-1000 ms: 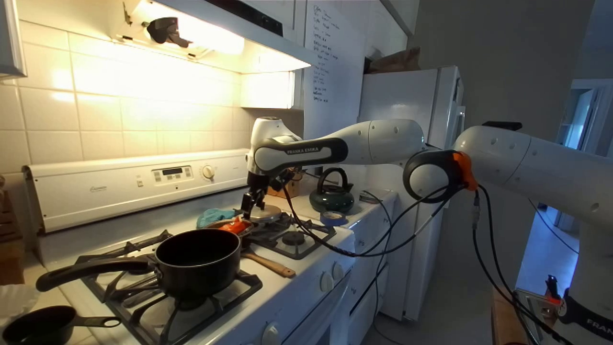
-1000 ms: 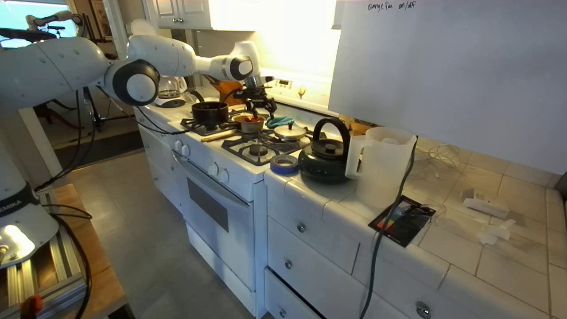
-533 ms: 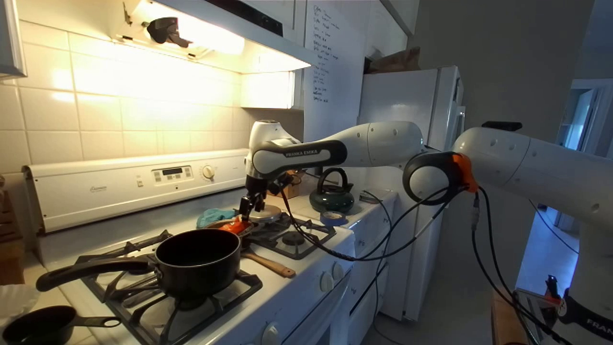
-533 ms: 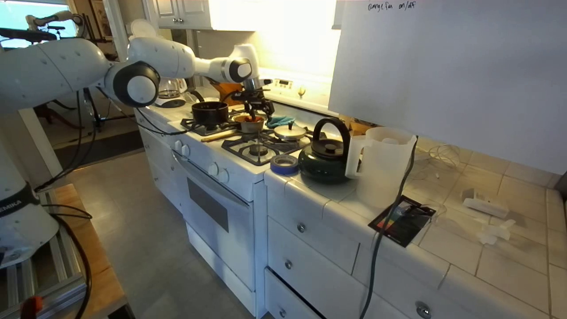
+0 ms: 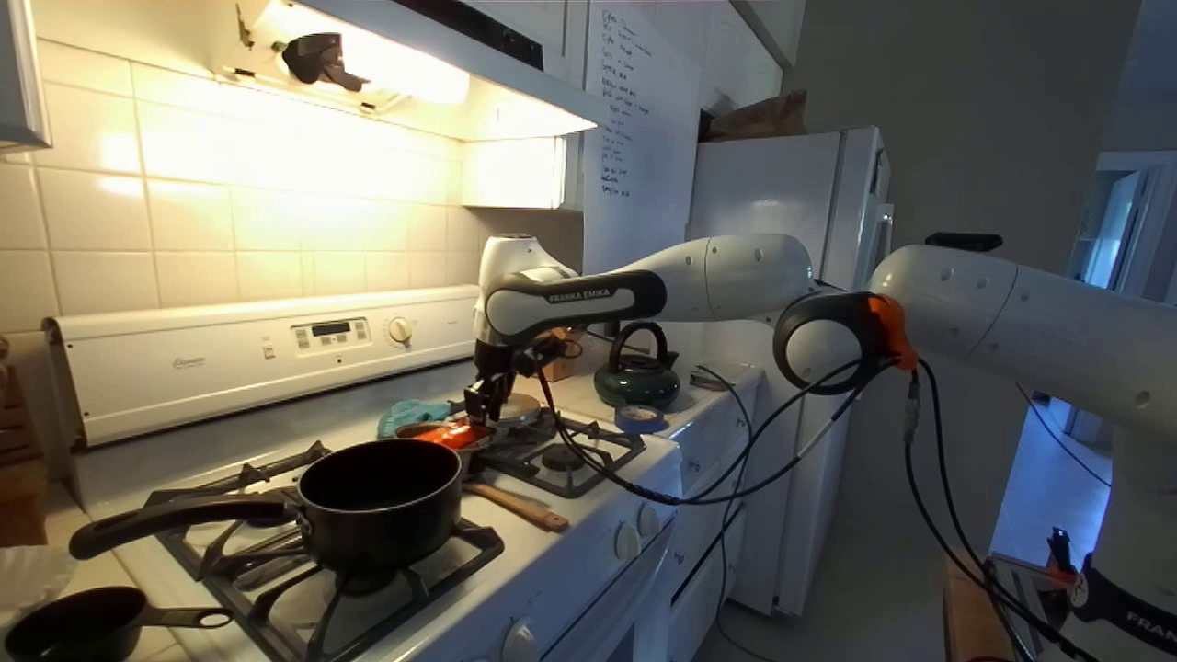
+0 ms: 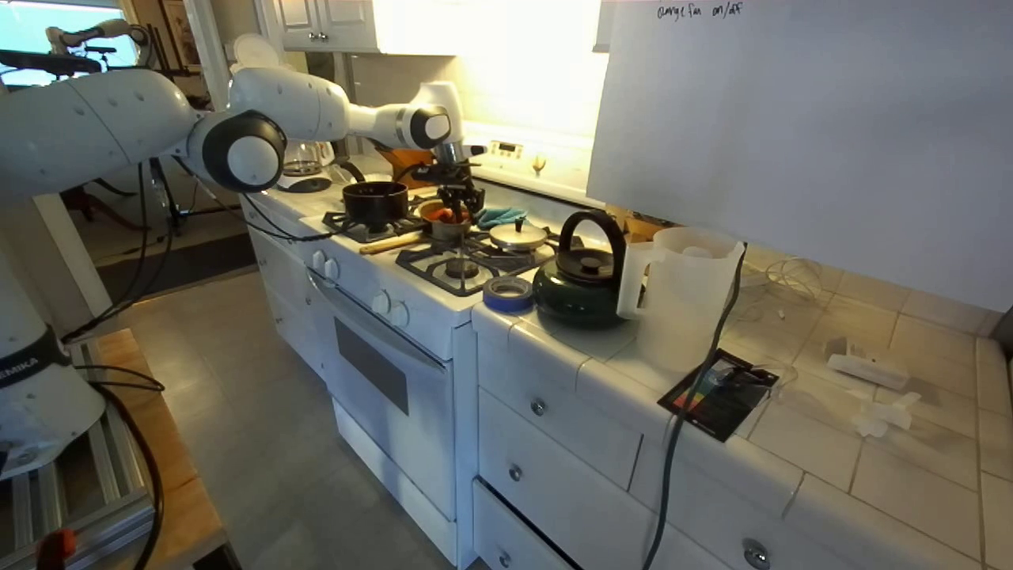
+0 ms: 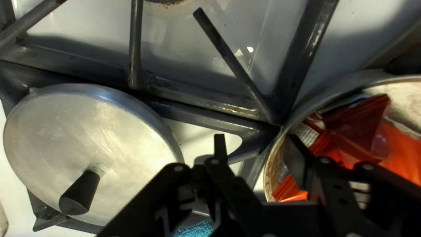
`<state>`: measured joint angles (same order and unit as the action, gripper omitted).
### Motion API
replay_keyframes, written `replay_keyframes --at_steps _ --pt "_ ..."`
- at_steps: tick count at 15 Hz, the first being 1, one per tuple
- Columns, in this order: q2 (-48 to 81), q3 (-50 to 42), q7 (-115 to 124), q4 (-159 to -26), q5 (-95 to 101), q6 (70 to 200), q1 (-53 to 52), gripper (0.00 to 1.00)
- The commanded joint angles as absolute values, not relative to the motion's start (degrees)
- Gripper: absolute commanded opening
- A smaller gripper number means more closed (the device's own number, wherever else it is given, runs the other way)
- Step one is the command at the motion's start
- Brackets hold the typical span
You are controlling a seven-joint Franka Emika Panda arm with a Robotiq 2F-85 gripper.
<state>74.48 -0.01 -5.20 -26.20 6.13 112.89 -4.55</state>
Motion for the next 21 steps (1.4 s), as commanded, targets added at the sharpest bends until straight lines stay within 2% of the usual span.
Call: replay_keyframes --at_steps 1,2,3,4,5,7,8,10,11,12,17,18,19,21 --pt "75.5 0.0 -3.7 -24.3 4.6 111.1 -4.7 0.19" --pt "75.6 0.0 -3.5 -24.2 4.6 111.2 -4.9 0.24" --pt "75.5 0.0 -3.6 -24.1 4.7 111.3 -5.1 0.40" --pt "75.5 0.0 -3.5 -24.1 4.7 111.6 -5.3 0.48" --pt "75.1 0.0 -3.4 -24.7 4.7 112.2 -5.4 0.52" --pt "74.7 -0.1 -3.3 -25.1 4.8 112.8 -5.6 0.66" --pt "74.7 0.0 -3.2 -25.1 4.7 112.9 -5.6 0.71" --pt "74.5 0.2 -2.0 -25.3 4.2 113.6 -5.5 0.70" --pt "74.5 0.5 -1.1 -25.4 3.7 114.0 -5.2 0.69" --pt "74.6 0.8 0.0 -25.4 3.1 114.4 -5.0 0.60" --pt "74.9 1.6 4.7 -25.6 0.1 114.9 -4.3 0.37" --pt "74.9 1.7 5.2 -25.5 -0.2 115.0 -4.2 0.23" --pt "75.0 1.8 5.6 -25.5 -0.5 115.1 -4.1 0.18" --pt "75.1 1.9 6.3 -25.5 -0.8 115.2 -4.1 0.03"
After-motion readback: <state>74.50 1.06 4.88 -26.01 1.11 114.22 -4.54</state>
